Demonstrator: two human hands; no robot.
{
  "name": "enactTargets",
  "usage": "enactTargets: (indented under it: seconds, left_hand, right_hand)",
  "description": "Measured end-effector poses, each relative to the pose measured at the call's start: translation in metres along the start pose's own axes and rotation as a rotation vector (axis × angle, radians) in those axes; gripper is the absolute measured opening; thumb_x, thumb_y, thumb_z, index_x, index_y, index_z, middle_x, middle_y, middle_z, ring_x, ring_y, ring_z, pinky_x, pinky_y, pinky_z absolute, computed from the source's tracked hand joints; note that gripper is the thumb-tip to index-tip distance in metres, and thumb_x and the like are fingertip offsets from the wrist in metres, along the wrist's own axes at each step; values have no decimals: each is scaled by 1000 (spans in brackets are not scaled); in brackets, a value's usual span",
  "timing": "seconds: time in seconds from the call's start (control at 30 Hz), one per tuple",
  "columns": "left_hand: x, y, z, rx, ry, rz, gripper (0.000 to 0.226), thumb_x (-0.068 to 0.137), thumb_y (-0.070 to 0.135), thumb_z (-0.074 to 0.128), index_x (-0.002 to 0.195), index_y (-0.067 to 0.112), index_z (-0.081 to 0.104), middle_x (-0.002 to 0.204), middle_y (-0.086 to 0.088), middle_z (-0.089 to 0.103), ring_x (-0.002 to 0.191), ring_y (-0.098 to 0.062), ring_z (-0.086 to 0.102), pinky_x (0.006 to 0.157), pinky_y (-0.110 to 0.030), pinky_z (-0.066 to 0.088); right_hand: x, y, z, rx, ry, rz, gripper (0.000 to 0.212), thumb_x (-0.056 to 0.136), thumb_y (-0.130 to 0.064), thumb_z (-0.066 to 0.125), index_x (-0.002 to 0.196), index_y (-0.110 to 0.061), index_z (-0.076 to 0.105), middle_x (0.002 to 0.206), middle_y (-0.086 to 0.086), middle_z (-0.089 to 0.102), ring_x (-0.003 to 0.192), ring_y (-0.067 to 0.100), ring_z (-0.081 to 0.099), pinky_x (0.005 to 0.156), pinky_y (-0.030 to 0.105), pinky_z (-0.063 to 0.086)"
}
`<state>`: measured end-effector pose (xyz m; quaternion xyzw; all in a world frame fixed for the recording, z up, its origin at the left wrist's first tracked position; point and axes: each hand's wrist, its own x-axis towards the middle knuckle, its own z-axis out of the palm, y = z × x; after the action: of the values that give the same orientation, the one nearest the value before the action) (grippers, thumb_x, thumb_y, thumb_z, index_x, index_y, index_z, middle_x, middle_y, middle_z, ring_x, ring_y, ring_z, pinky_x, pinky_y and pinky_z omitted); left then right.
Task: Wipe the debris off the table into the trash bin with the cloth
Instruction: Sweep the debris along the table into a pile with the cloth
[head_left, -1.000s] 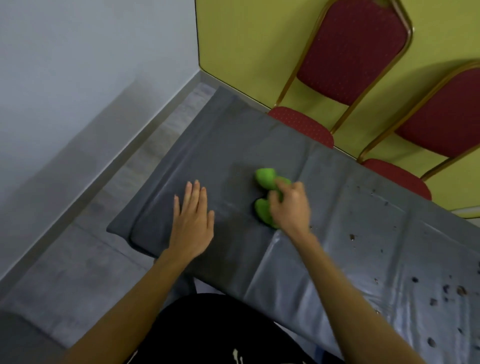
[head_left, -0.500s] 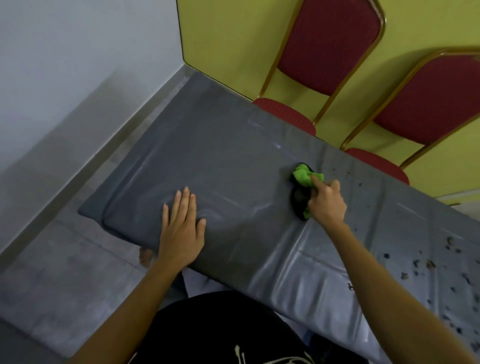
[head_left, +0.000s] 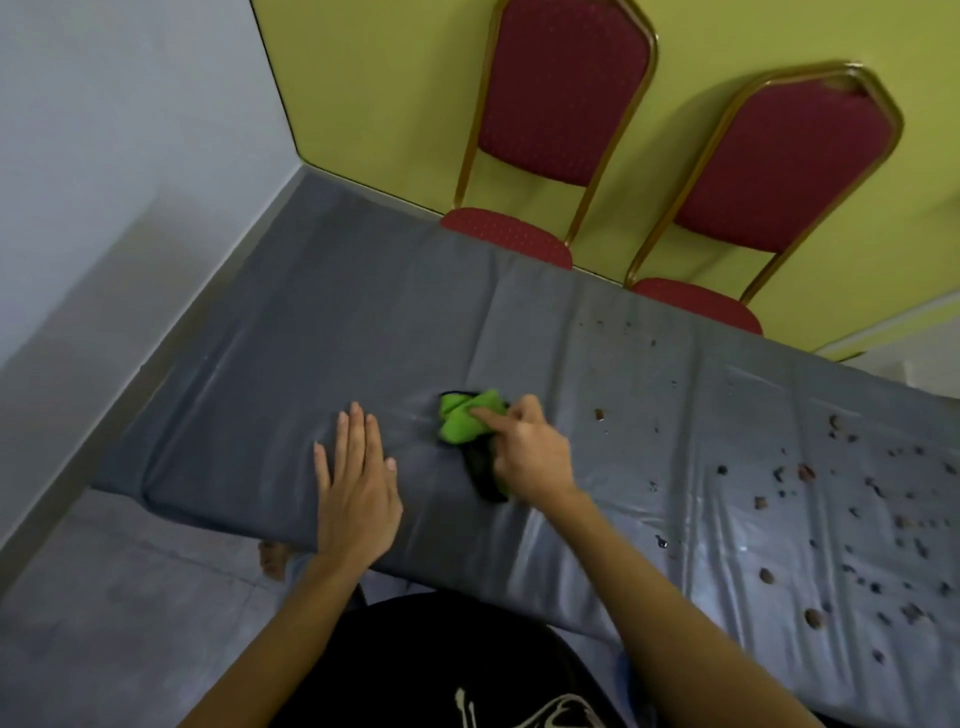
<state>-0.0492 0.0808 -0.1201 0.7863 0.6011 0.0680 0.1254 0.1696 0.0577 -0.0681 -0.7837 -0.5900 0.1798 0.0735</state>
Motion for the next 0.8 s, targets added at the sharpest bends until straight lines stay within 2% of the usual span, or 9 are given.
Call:
enactTargets:
  seconds: [0.1, 0.2, 0.27, 0.37, 0.5, 0.6, 0.67, 0.73, 0.8]
  left_hand:
    - [-2, 3, 0, 17, 3, -17, 61, 100, 32, 22, 152, 2, 27, 163, -12, 17, 152, -25, 15, 120, -57, 15]
    - [-2, 3, -1, 54, 3, -12, 60, 101, 32, 25, 152, 2, 26, 164, -12, 17, 152, -25, 15, 120, -57, 16]
    - [-3, 6, -2, 82, 13, -14, 60, 101, 32, 27, 153, 2, 25, 164, -13, 16, 152, -25, 14, 120, -56, 15]
    - [-2, 8, -3, 96, 22, -28, 61, 99, 30, 31, 153, 2, 25, 163, -13, 16, 152, -25, 14, 120, -55, 15]
    - [-2, 1, 0, 162, -16, 12, 72, 89, 32, 29, 154, 3, 18, 165, -13, 8, 153, -27, 5, 120, -56, 13]
    - [-1, 3, -2, 138, -4, -6, 67, 95, 33, 28, 155, 4, 18, 165, -12, 10, 153, -25, 6, 121, -55, 12]
    - [-1, 6, -2, 121, 13, -22, 61, 100, 32, 27, 154, 4, 21, 164, -11, 13, 153, -24, 9, 121, -54, 12]
    - [-1, 7, -2, 125, 2, -20, 61, 101, 34, 25, 154, 5, 21, 165, -10, 13, 153, -23, 7, 122, -54, 11]
    - [0, 5, -1, 126, -10, -26, 62, 101, 35, 23, 155, 5, 19, 165, -9, 11, 153, -23, 5, 122, -54, 10]
  right_hand:
    - [18, 65, -29, 21, 158, 304, 51, 89, -17, 49, 131, -45, 55, 112, 8, 43, 84, 39, 61, 73, 41, 50]
    - [30, 78, -42, 29, 189, 410, 43, 93, -21, 46, 134, -33, 56, 113, 13, 44, 87, 43, 59, 79, 45, 49]
    - [32, 52, -43, 79, 198, 355, 40, 94, -25, 50, 133, -28, 56, 115, 15, 46, 91, 44, 59, 80, 44, 48]
    - [12, -13, -19, 104, 148, 165, 36, 93, -35, 54, 128, -28, 60, 114, 15, 51, 91, 41, 62, 76, 43, 51]
    - [-37, -81, 26, 18, -35, -181, 37, 88, -40, 58, 121, -25, 62, 106, 10, 59, 62, 33, 65, 45, 36, 49]
    - [-26, -51, 22, -95, 4, -280, 42, 80, -32, 59, 122, -31, 62, 95, 6, 56, 49, 27, 59, 34, 29, 38]
    - [-12, -13, 6, -139, 49, -184, 47, 80, -25, 61, 125, -33, 60, 94, 9, 54, 50, 33, 58, 37, 32, 41]
    - [7, 34, -14, -180, 100, 31, 52, 86, -19, 57, 134, -35, 52, 106, 13, 49, 63, 39, 62, 52, 42, 50]
    - [21, 75, -37, -145, 133, 232, 50, 90, -19, 49, 138, -33, 46, 111, 15, 43, 75, 42, 61, 66, 47, 50]
